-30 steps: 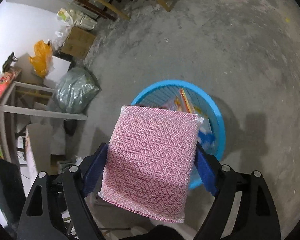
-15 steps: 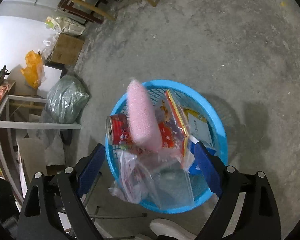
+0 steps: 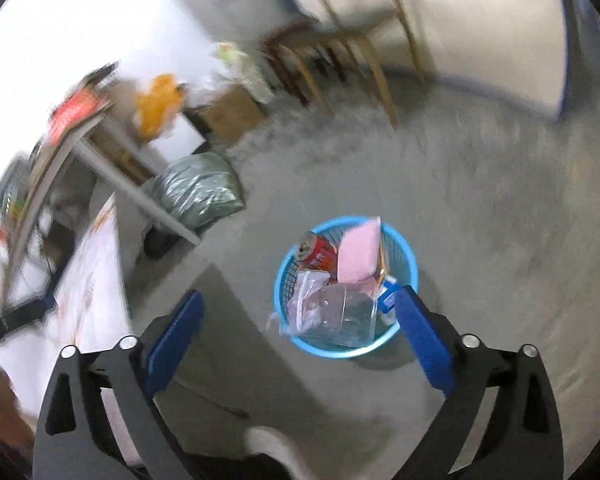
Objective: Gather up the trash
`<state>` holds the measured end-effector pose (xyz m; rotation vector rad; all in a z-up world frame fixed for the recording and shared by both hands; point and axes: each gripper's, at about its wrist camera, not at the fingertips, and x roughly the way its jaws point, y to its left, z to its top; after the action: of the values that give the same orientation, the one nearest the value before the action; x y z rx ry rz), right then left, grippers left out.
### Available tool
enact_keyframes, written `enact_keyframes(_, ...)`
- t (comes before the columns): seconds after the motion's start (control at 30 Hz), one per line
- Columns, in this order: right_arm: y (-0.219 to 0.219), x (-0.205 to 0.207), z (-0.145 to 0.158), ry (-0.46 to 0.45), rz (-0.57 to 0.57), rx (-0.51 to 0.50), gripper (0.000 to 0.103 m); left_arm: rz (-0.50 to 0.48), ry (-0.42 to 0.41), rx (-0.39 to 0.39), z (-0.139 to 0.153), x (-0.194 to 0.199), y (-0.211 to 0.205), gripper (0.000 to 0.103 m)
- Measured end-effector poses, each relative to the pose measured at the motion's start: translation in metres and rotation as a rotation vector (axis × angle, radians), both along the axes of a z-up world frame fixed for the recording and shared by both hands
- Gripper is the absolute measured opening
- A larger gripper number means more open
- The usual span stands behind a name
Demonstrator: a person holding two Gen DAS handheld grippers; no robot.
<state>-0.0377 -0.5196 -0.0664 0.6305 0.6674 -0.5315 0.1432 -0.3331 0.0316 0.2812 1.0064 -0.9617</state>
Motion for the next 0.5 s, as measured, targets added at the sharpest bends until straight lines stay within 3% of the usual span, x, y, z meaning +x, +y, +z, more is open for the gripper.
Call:
enact_keyframes(0.1, 0.056, -0.016, 0.036, 0.007, 0.046, -0.131, 0.096, 0.105, -0.030, -0.050, 0.022, -0.028, 0.059, 0.093)
enact_keyframes(0.27, 0.122, -0.044, 0.064, 0.032, 0.036, -0.287, 0.097, 0.250, -0.042, -0.053, 0.020, -0.064, 0.112, 0.094)
enact_keyframes(0.37, 0.149, -0.056, 0.066, 0.083, 0.013, -0.364, 0.097, 0.312, -0.063, -0.059, 0.012, -0.084, 0.133, 0.094)
enact_keyframes(0.5, 0.175, -0.061, 0.055, 0.219, 0.000, -0.439, 0.097, 0.386, -0.205, 0.010, -0.003, -0.109, 0.149, 0.094)
